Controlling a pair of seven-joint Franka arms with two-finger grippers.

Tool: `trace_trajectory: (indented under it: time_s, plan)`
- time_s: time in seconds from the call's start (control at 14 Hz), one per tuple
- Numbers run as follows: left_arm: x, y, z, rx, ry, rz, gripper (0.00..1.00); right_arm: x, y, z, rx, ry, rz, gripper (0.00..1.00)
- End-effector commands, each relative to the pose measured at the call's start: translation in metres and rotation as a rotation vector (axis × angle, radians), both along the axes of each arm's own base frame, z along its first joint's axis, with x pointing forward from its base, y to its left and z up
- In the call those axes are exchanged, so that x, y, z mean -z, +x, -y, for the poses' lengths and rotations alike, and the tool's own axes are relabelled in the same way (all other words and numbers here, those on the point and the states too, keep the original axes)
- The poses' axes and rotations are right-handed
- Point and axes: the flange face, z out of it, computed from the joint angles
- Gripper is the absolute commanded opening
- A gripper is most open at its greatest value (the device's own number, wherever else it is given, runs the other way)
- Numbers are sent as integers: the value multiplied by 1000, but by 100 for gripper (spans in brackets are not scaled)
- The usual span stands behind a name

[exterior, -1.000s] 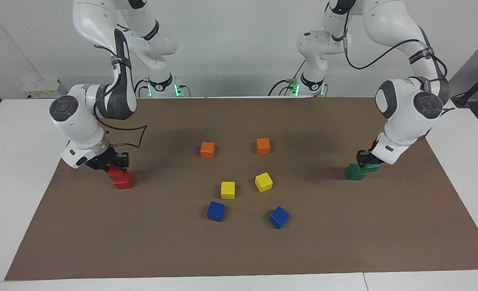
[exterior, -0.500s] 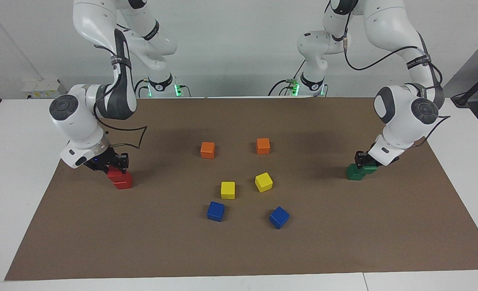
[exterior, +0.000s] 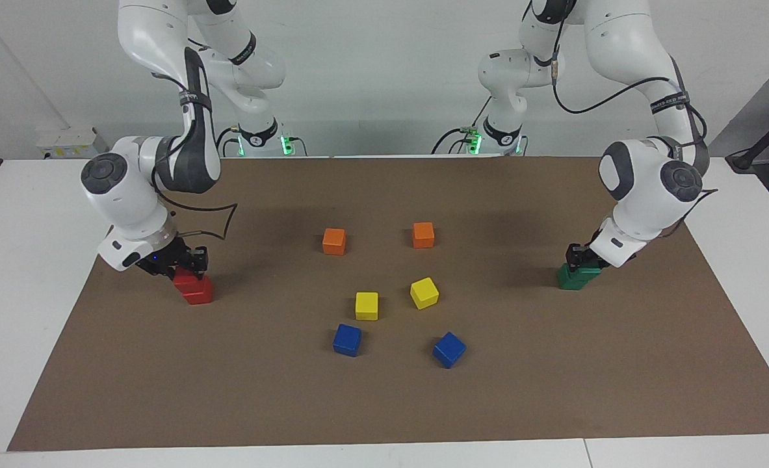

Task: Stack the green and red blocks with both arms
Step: 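Carry the second green cube onto the first green cube with the left gripper, then open the left gripper and withdraw it from the green stack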

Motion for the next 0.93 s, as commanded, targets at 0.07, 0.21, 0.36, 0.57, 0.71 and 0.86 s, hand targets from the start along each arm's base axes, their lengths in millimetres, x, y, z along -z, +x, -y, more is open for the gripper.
trace_trajectory:
  time_s: [0.07, 0.21, 0.36, 0.57, 0.71, 0.86]
  plan:
    - [-1, -7, -2, 5, -14, 20, 0, -2, -4, 0, 18, 19, 23, 0]
    - [1, -8, -2, 5, -14, 16, 0, -2, -4, -1, 17, 18, 26, 0]
    - [5, -9, -2, 5, -14, 19, 0, 0, -5, -3, 16, 20, 23, 0]
    - [5, -9, -2, 5, -14, 17, 14, 1, -5, -4, 13, 18, 32, 0]
    - [5, -9, -2, 6, -14, 17, 97, 2, -5, -4, 14, 19, 31, 0]
    - [5, -9, -2, 5, -14, 16, 100, 1, -5, -4, 13, 18, 32, 0]
